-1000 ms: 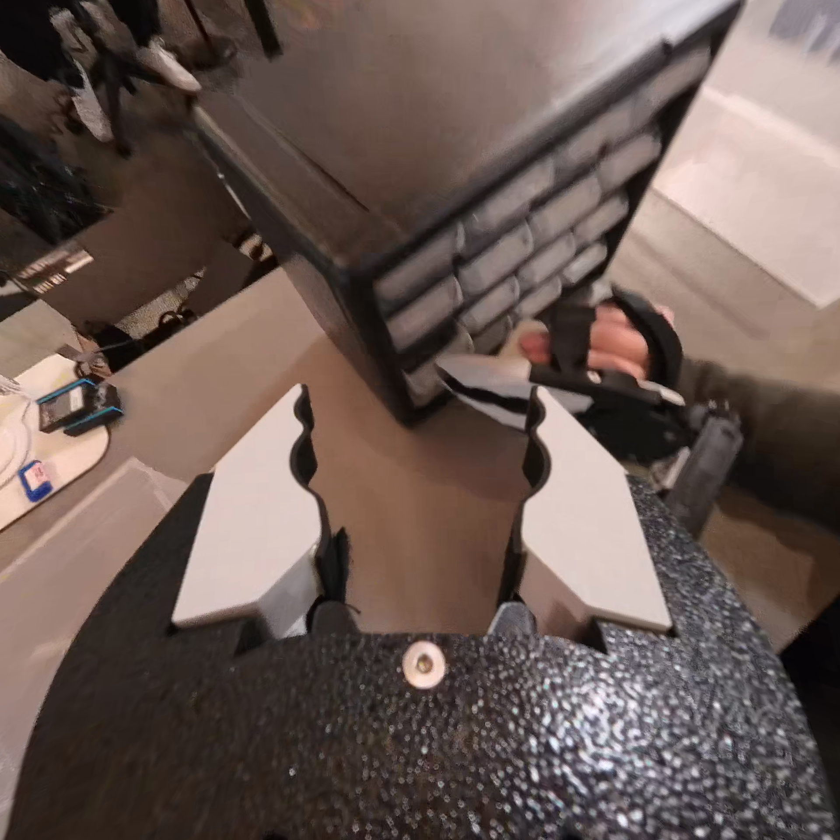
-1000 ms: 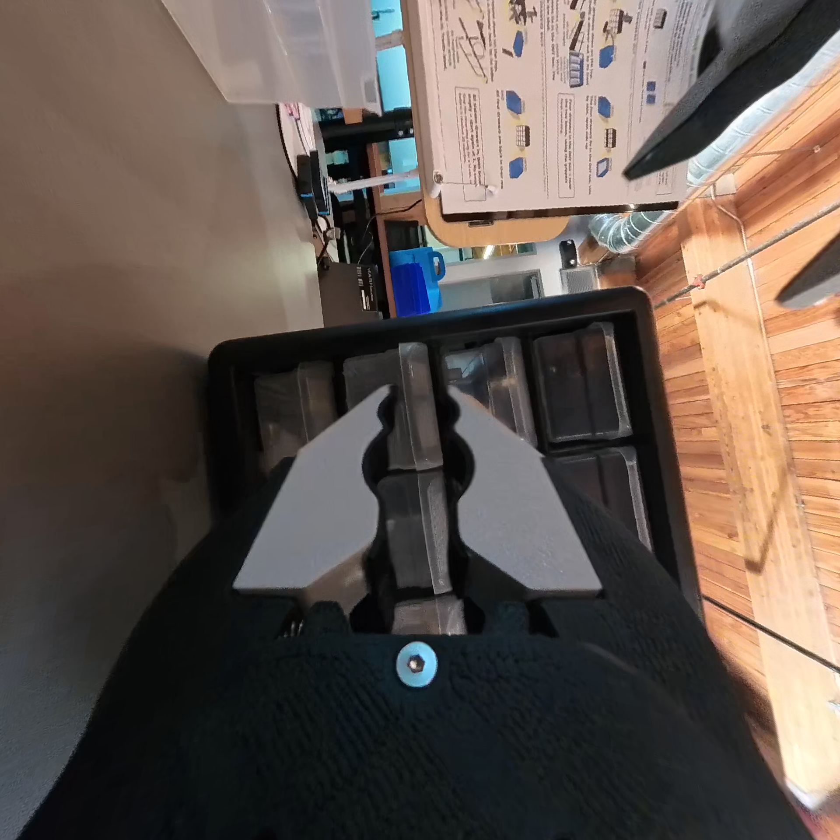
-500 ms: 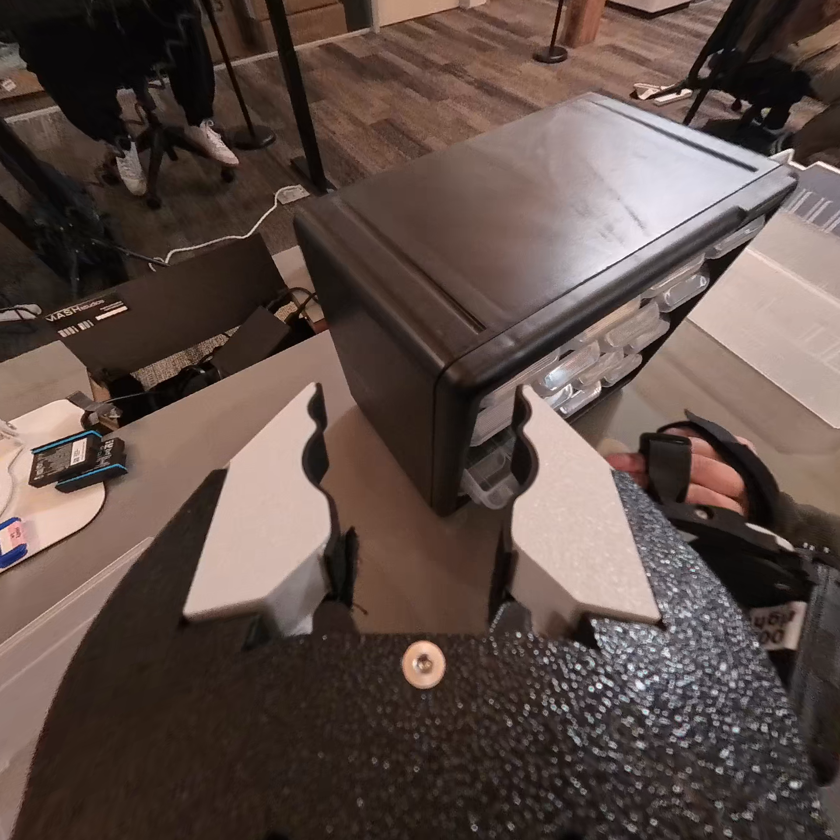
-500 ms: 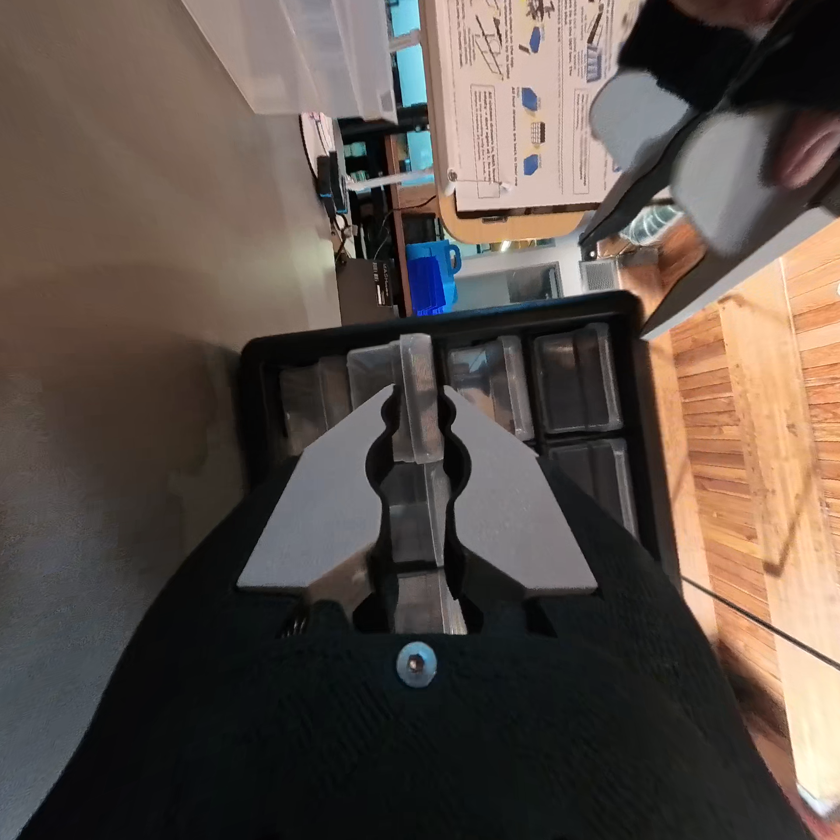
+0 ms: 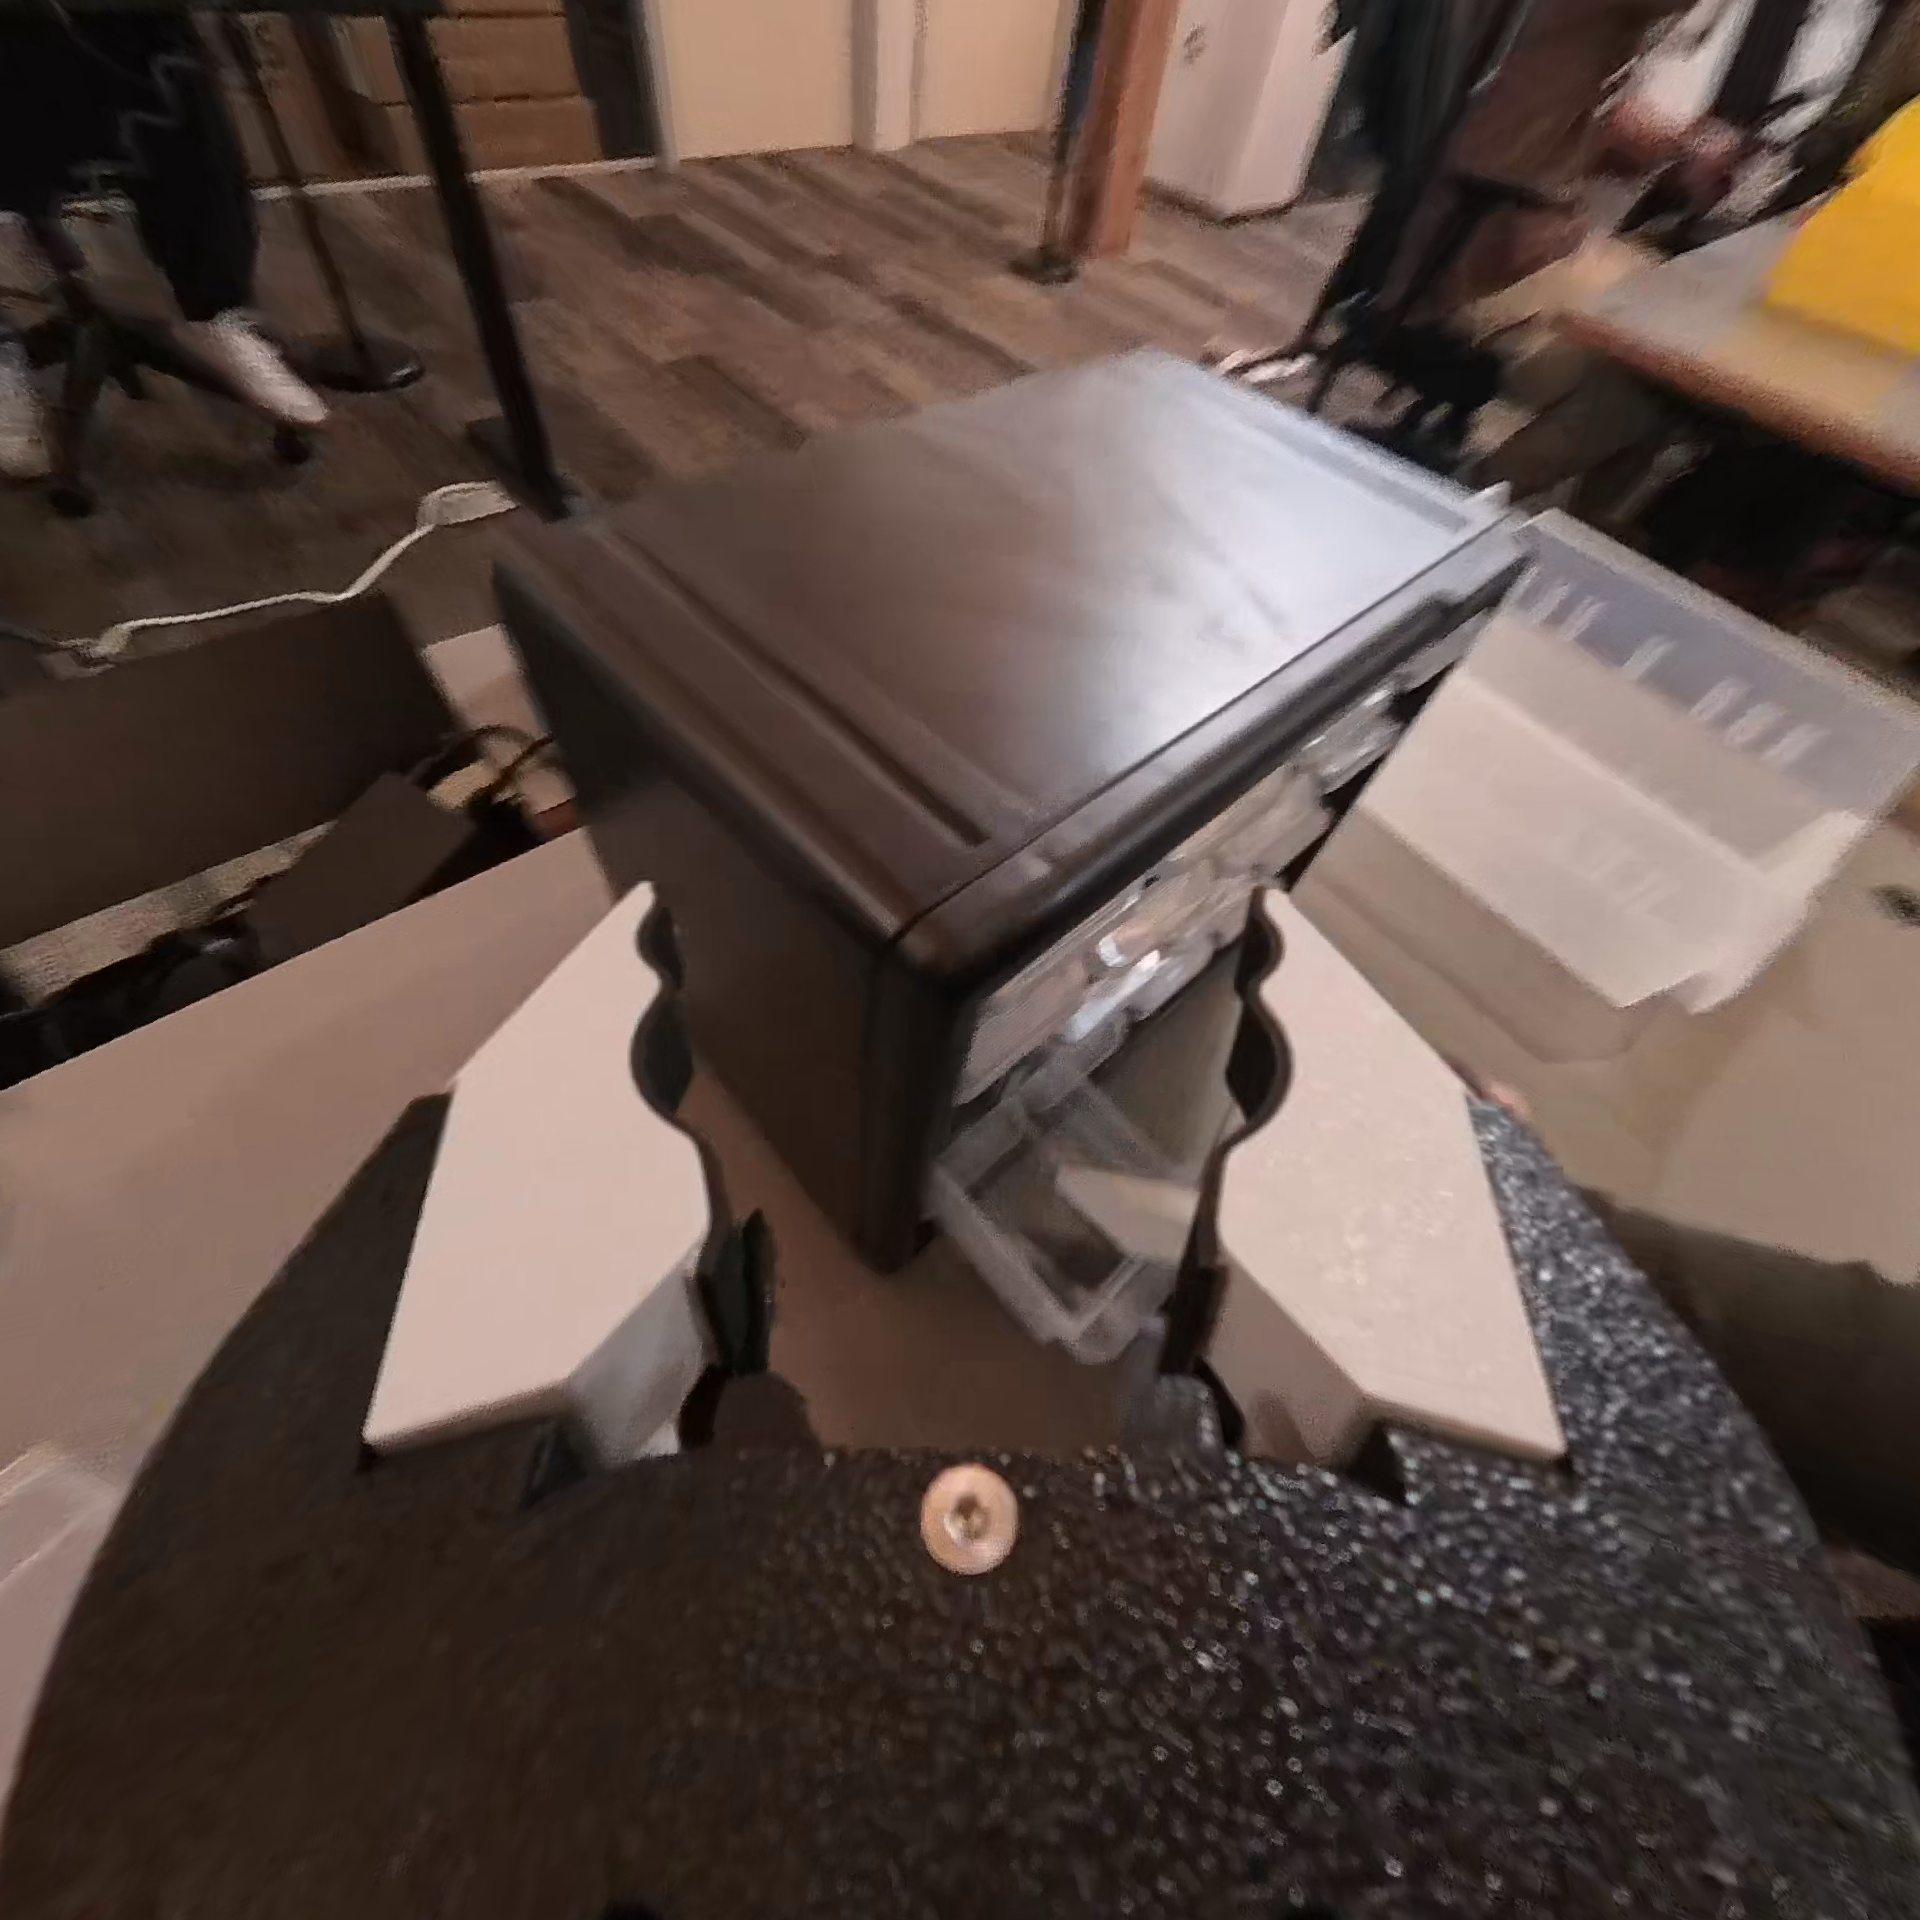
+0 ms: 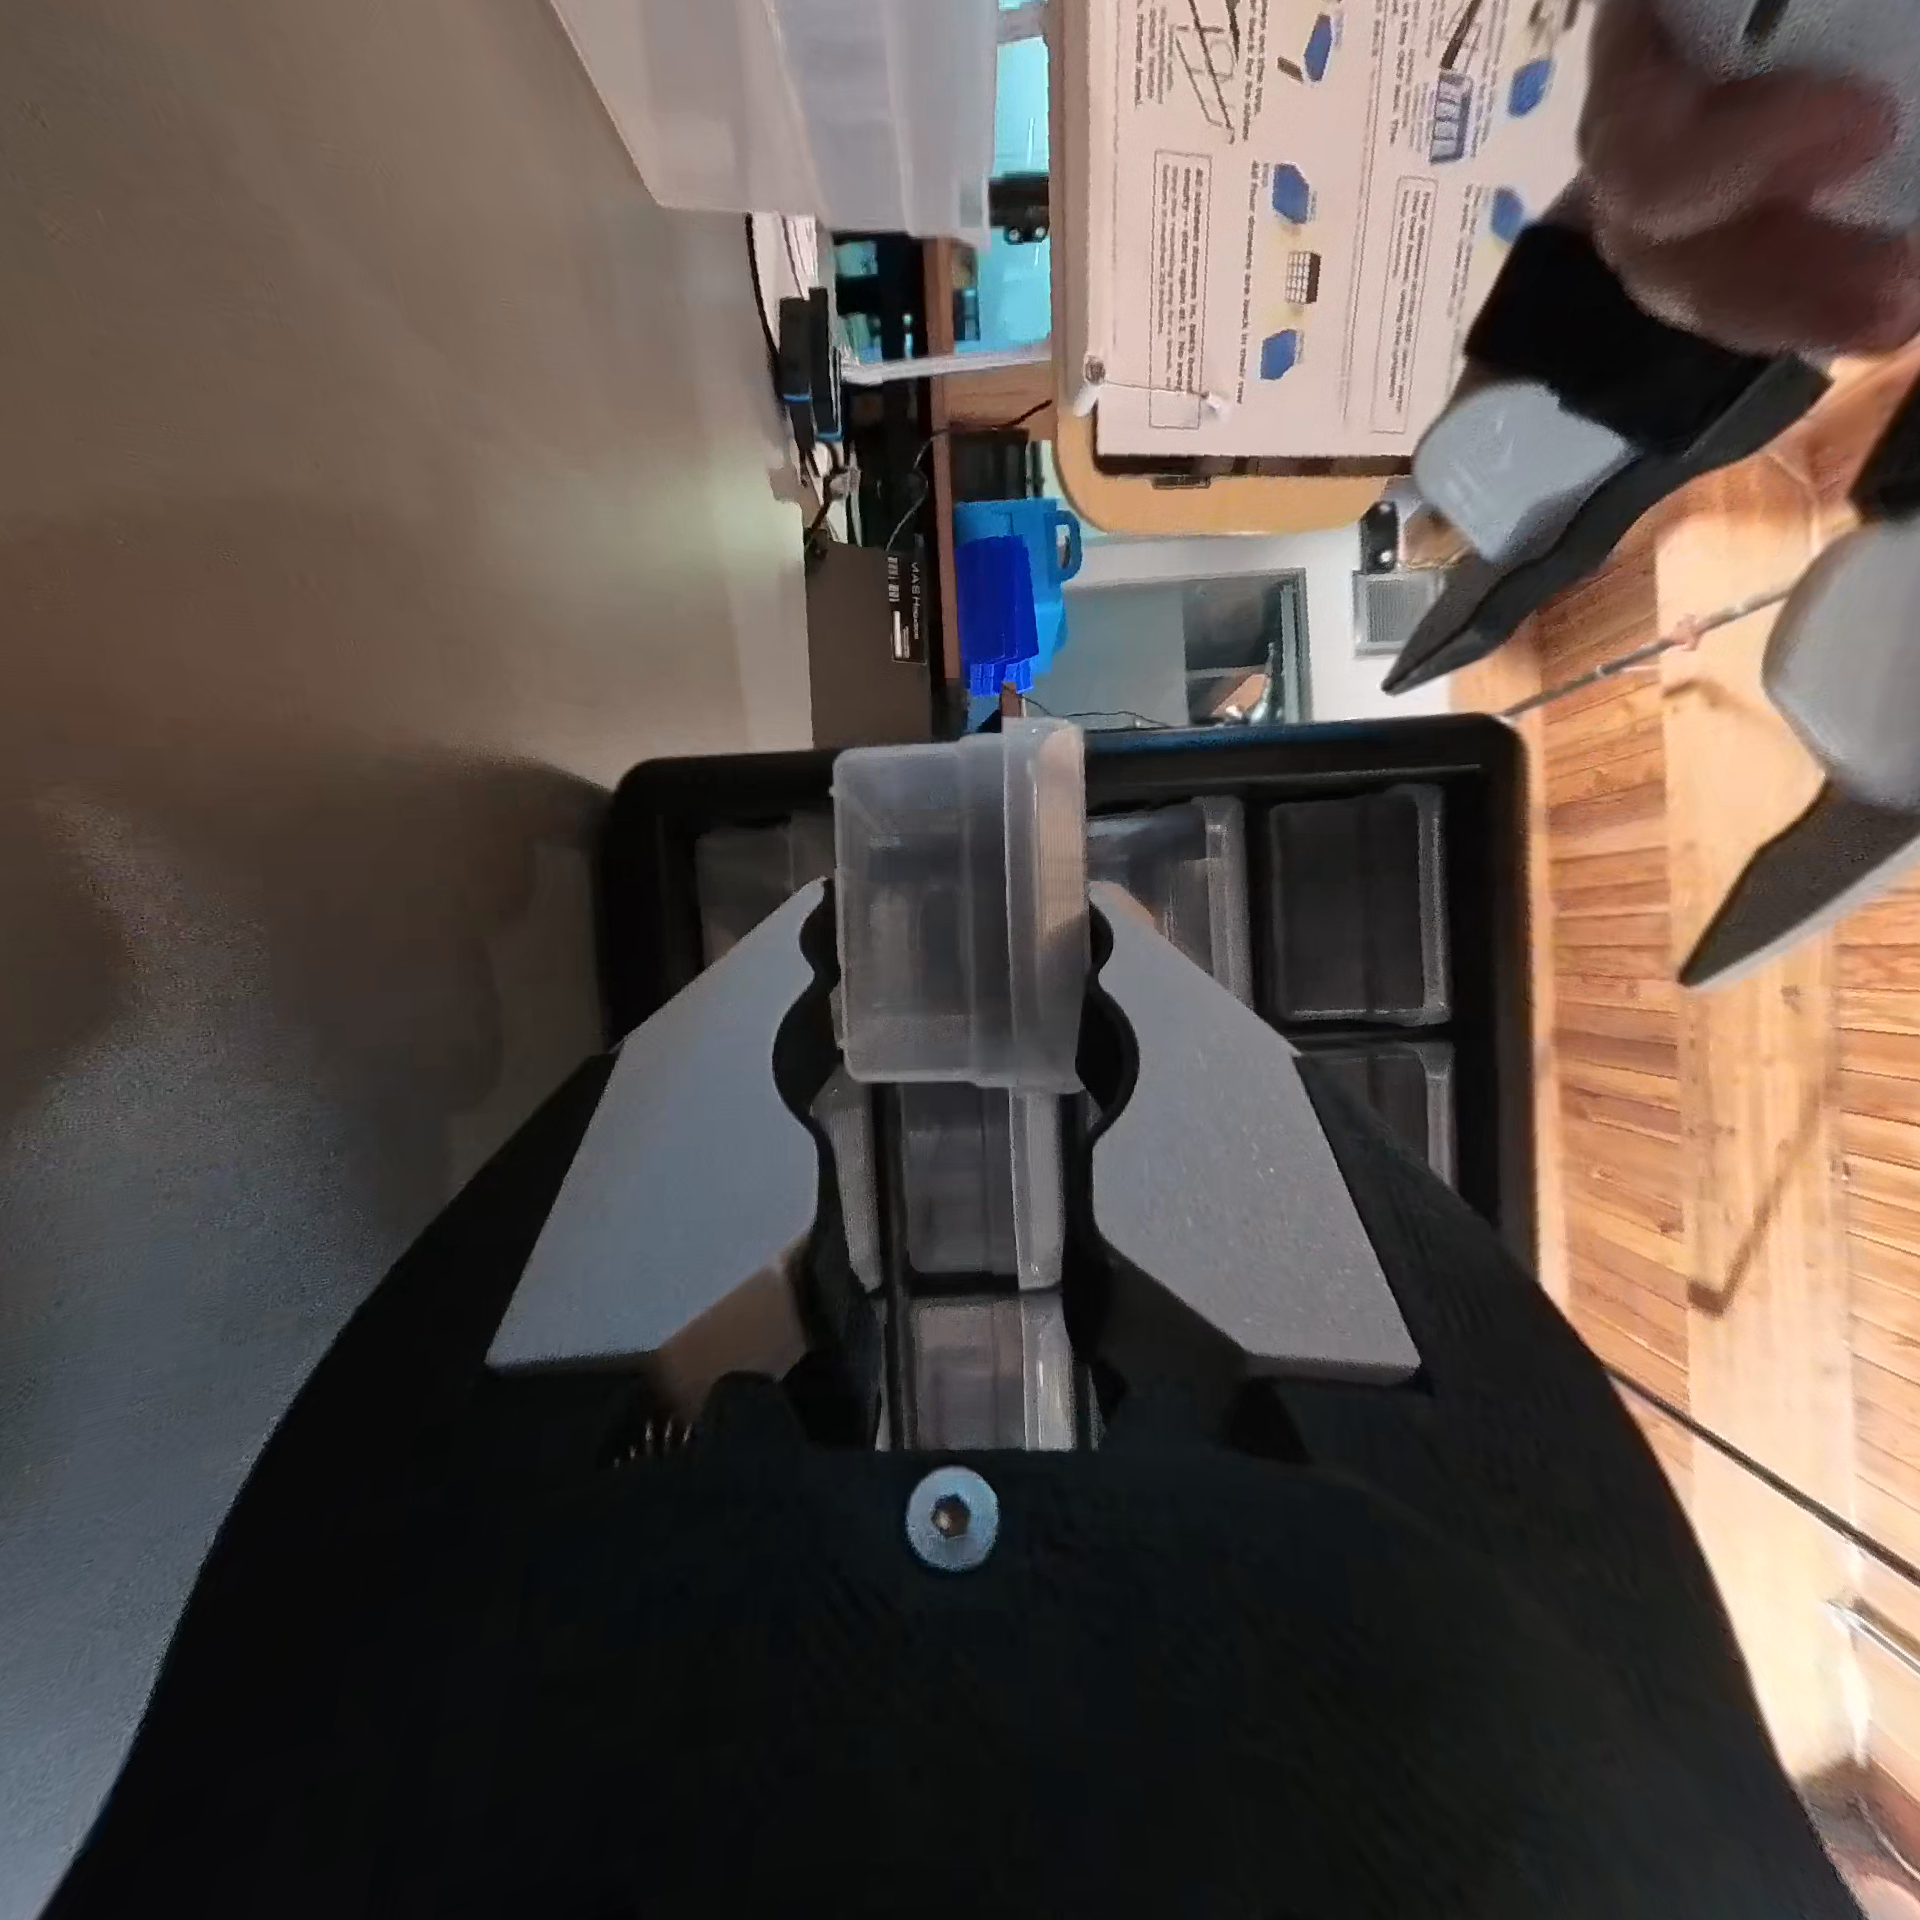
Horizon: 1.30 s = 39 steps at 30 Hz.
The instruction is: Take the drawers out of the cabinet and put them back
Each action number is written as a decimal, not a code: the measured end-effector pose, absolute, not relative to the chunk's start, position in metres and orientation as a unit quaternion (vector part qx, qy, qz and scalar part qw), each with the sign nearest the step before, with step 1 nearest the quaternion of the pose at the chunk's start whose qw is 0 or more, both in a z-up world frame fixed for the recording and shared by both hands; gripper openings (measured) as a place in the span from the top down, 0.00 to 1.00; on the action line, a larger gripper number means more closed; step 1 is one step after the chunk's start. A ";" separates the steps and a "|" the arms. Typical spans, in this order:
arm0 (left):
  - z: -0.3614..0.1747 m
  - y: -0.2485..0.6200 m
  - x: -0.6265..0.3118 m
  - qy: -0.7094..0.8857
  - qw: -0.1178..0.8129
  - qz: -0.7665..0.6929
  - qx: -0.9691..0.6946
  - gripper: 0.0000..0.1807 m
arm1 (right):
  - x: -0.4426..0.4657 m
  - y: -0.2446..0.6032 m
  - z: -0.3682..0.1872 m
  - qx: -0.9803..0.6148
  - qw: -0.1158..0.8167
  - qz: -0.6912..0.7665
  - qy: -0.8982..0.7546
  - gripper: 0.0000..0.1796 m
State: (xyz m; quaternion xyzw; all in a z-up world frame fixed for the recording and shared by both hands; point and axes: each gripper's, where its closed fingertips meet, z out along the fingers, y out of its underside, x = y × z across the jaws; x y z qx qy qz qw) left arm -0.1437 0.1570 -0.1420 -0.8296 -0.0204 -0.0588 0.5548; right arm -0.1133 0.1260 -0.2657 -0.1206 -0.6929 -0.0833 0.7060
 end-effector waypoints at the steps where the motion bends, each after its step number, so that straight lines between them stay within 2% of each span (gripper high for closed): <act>1: -0.137 0.159 -0.141 -0.025 0.567 -0.073 -0.820 0.41 | -0.109 0.122 -0.265 -0.124 0.703 -0.082 -0.695 0.76; 9: -0.141 0.160 -0.147 -0.029 0.561 -0.050 -0.826 0.43 | -0.082 0.086 -0.263 -0.116 0.690 -0.071 -0.711 0.76; 20: -0.153 0.175 -0.142 -0.014 0.544 -0.027 -0.839 0.48 | -0.054 0.086 -0.232 -0.180 0.652 0.124 -0.726 0.76; 25: -0.155 0.176 -0.140 -0.013 0.539 -0.032 -0.841 0.46 | -0.053 0.079 -0.241 -0.104 0.632 0.060 -0.765 0.76; 30: -0.157 0.176 -0.141 -0.019 0.539 -0.045 -0.841 0.45 | -0.035 0.066 -0.194 -0.198 0.602 0.300 -0.713 0.76; 32: -0.160 0.176 -0.141 -0.020 0.534 -0.046 -0.844 0.45 | -0.020 0.072 -0.177 -0.232 0.588 0.341 -0.696 0.76; 35: -0.168 0.177 -0.142 -0.013 0.518 -0.033 -0.854 0.46 | 0.019 0.090 -0.144 -0.273 0.600 0.332 -0.675 0.76; 39: -0.167 0.177 -0.142 -0.009 0.516 -0.024 -0.856 0.46 | 0.098 0.160 -0.090 -0.350 0.675 0.216 -0.613 0.76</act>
